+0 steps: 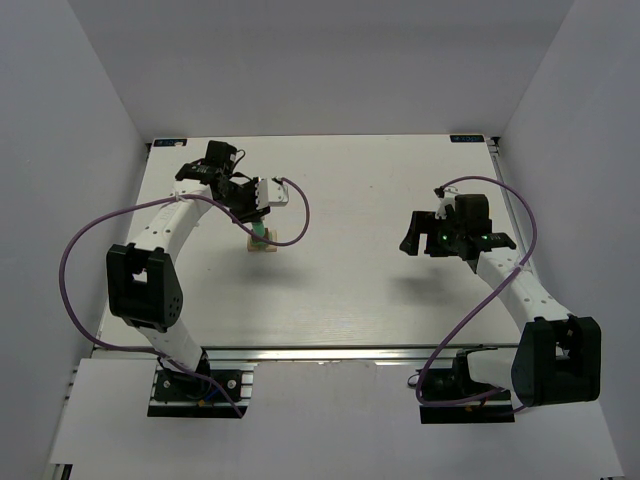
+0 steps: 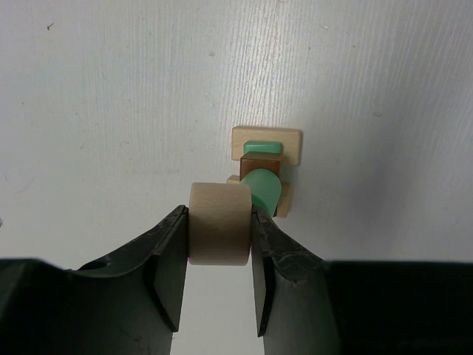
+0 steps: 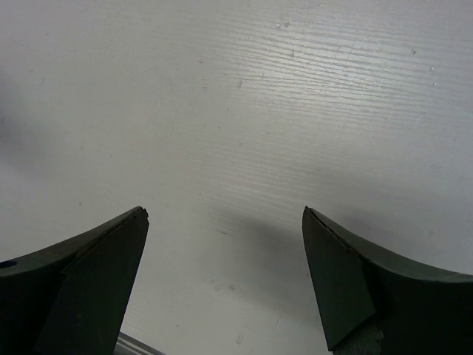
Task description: Build the wood block tower
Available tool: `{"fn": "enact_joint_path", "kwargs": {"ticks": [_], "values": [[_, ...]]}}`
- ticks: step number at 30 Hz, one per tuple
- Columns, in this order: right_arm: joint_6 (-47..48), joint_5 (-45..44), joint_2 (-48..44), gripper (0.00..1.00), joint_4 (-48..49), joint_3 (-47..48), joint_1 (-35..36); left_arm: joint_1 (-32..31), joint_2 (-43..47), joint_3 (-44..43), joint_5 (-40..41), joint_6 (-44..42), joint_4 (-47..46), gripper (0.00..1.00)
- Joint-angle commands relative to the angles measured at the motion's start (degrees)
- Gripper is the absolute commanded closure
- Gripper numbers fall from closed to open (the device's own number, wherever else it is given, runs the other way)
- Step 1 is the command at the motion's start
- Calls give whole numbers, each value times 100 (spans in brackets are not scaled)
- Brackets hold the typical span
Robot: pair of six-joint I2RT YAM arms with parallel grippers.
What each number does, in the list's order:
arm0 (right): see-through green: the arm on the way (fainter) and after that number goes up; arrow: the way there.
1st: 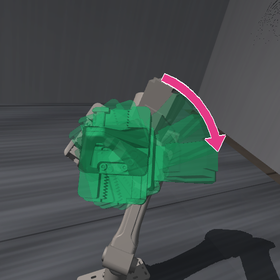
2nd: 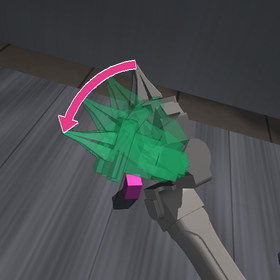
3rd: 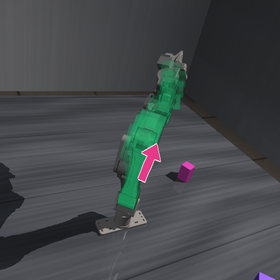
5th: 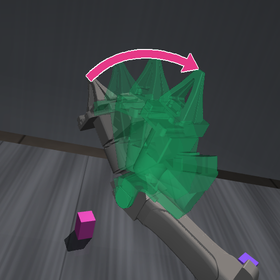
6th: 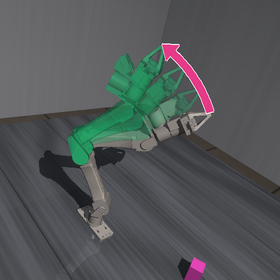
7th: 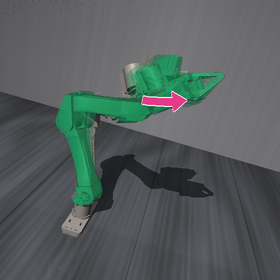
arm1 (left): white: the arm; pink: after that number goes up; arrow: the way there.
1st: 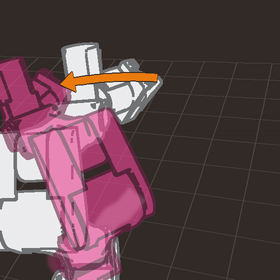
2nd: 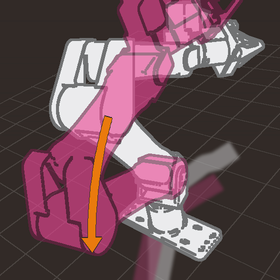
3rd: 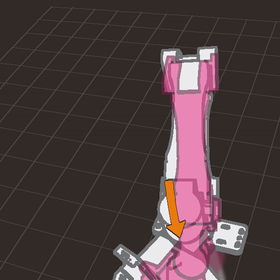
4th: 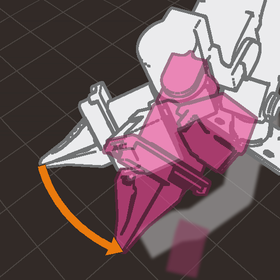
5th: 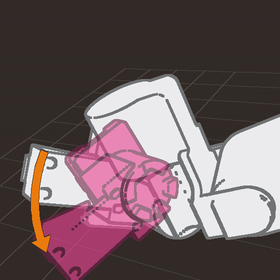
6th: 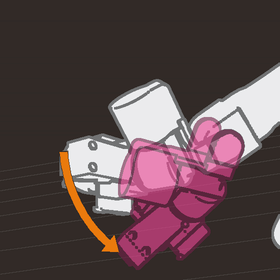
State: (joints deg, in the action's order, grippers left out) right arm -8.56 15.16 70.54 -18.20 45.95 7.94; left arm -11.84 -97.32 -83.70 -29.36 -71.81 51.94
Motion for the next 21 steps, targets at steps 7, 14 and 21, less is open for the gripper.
{"fn": "enact_joint_path", "kwargs": {"ticks": [7, 14, 21], "values": [[56, 110, -49, 11, 18, 89, -21, -29, 240, 152, -157, -26, -35, 55], [56, 128, -49, 11, 9, 80, -21, -21, 319, 231, -122, 53, -176, 54], [56, 137, -58, 11, 27, 80, -21, -29, 380, 214, -87, 53, -114, 53]]}}
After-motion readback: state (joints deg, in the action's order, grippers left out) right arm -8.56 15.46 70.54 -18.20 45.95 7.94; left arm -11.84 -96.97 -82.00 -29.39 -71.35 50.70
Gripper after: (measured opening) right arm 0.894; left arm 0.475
